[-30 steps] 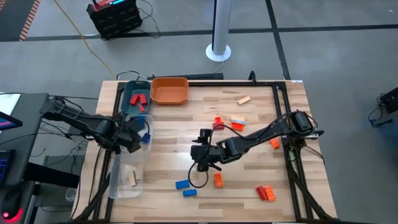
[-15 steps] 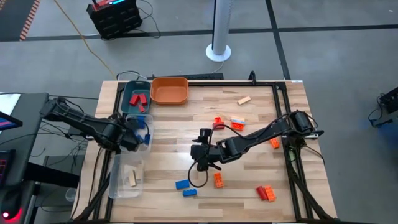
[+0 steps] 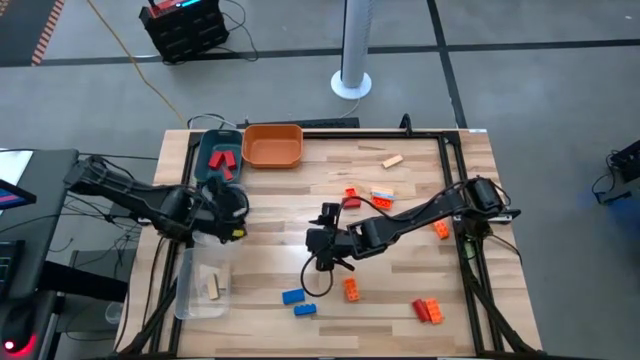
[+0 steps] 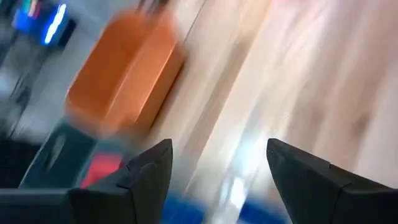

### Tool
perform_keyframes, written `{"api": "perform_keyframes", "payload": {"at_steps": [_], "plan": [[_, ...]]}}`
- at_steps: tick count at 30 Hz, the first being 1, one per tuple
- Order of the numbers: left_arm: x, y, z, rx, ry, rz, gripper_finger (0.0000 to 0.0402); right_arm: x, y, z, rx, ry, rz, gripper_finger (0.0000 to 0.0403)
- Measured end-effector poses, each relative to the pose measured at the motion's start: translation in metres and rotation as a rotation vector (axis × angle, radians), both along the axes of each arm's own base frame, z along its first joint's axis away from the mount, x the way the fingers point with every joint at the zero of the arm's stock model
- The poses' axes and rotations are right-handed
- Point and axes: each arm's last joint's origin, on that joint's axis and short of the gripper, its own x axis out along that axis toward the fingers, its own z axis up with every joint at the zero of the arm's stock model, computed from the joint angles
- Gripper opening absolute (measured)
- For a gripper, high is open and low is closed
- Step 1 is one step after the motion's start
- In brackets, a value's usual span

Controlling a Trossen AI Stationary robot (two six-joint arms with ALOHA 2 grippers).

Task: Sort blocks
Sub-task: Put the wooden red block into the blue bin

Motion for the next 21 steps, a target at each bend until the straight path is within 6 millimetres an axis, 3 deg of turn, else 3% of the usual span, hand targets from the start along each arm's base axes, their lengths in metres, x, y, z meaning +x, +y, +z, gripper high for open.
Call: {"api": "perform_keyframes", "payload": {"at_steps": [5, 12, 16, 21], "plan": [[0.025, -0.008, 0.007, 0.061, -0.207, -0.151, 0.0253, -0.007, -0.011, -0.005, -0.055, 0.066, -0.111, 0.0234], [0.042, 0.005, 0.034, 0.204, -0.422, -0.104, 0.0253, -0.023, -0.042, -0.014, -0.187, 0.229, -0.312, 0.0234], [0.042, 0.012, 0.035, 0.236, -0.4, -0.085, 0.0254, -0.032, -0.077, -0.017, -0.242, 0.366, -0.399, 0.0234], [0.038, 0.016, 0.014, 0.216, -0.3, -0.045, 0.0254, -0.049, -0.123, -0.015, -0.19, 0.545, -0.485, 0.0234]]}}
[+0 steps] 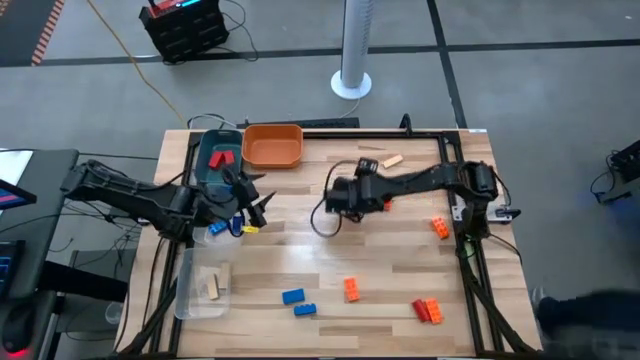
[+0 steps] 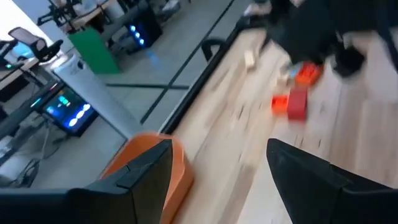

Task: Sort blocks
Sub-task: Put the wooden red block into the blue bin

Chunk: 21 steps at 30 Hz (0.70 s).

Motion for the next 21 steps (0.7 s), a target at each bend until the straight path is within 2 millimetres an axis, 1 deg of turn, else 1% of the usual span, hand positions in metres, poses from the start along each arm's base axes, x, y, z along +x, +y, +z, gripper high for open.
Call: {"api": "perform_keyframes", "payload": {"at_steps": [2, 6, 9, 11, 12, 14, 16, 21], "plan": [[-0.003, 0.001, -0.015, 0.041, 0.035, 0.0, 0.0254, -0.006, -0.015, 0.005, 0.073, 0.009, -0.036, 0.0234], [-0.013, 0.004, -0.026, 0.096, 0.006, -0.018, 0.0254, -0.013, -0.035, 0.018, 0.308, -0.034, 0.005, 0.0234], [-0.024, 0.006, -0.026, 0.092, -0.027, -0.059, 0.0254, -0.014, -0.036, 0.028, 0.41, -0.08, 0.067, 0.0234], [-0.032, 0.007, -0.018, 0.08, -0.071, -0.079, 0.0254, -0.012, -0.033, 0.03, 0.431, -0.085, 0.123, 0.0234], [-0.036, 0.007, -0.015, 0.07, -0.089, -0.094, 0.0254, -0.011, -0.031, 0.028, 0.434, -0.069, 0.149, 0.0234], [-0.044, 0.008, -0.011, 0.047, -0.128, -0.114, 0.0254, -0.009, -0.027, 0.018, 0.449, -0.033, 0.202, 0.0234], [-0.05, 0.008, -0.009, 0.018, -0.148, -0.134, 0.0254, -0.01, -0.023, 0.006, 0.509, -0.034, 0.237, 0.0234], [-0.061, 0.01, -0.008, -0.028, -0.164, -0.143, 0.0254, -0.015, -0.023, -0.012, 0.539, -0.043, 0.231, 0.0234]]}}
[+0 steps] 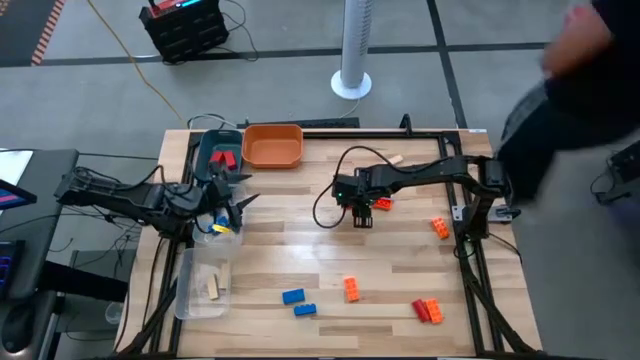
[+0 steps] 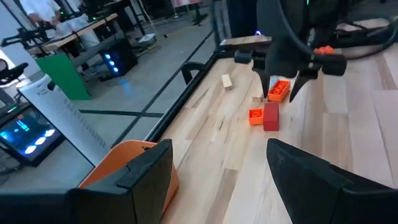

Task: Sort blocks
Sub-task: Put the wooden red block into the blue bin

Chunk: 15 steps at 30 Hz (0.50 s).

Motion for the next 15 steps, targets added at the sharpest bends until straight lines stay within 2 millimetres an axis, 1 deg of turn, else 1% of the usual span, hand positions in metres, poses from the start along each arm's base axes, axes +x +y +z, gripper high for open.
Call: {"api": "perform_keyframes", "payload": {"at_steps": [4, 7, 10, 15], "plan": [[-0.001, 0.0, 0.002, -0.001, -0.018, 0.0, 0.0254, 0.003, -0.003, -0.008, -0.015, -0.074, 0.011, 0.0234], [0.0, 0.0, 0.001, 0.001, -0.008, -0.001, 0.0254, 0.002, -0.003, -0.016, -0.02, -0.082, 0.024, 0.0234], [-0.001, 0.0, 0.0, 0.003, -0.002, 0.0, 0.0254, 0.003, -0.004, -0.019, -0.025, -0.117, 0.025, 0.0234], [-0.001, 0.0, 0.0, 0.014, 0.004, -0.003, 0.0254, -0.003, -0.003, -0.033, 0.0, -0.124, 0.017, 0.0234]]}}
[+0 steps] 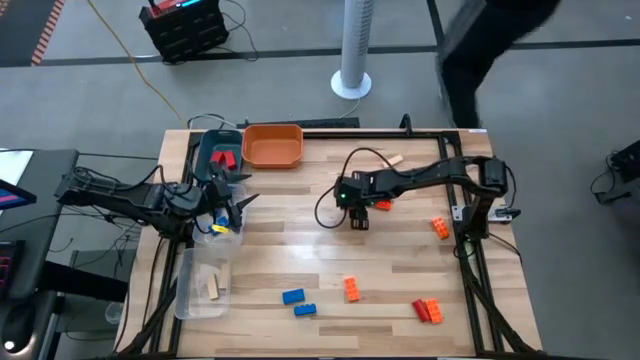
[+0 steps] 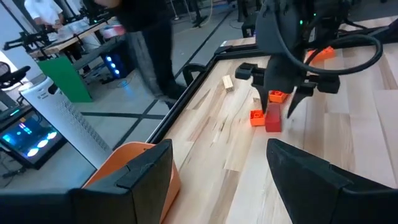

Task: Sort blocks
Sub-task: Put the wooden red block into the blue bin

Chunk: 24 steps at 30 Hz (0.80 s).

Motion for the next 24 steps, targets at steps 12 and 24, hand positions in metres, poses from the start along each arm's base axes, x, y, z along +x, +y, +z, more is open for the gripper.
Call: {"api": "perform_keyframes", "payload": {"at_steps": [12, 24], "plan": [[0.0, 0.0, 0.0, 0.007, 0.005, 0.001, 0.0254, -0.011, 0.007, -0.017, 0.024, 0.019, -0.044, 0.0157], [0.001, -0.008, -0.01, -0.103, 0.1, -0.293, 0.0254, 0.016, 0.03, 0.02, -0.002, -0.086, 0.002, 0.0126]]}}
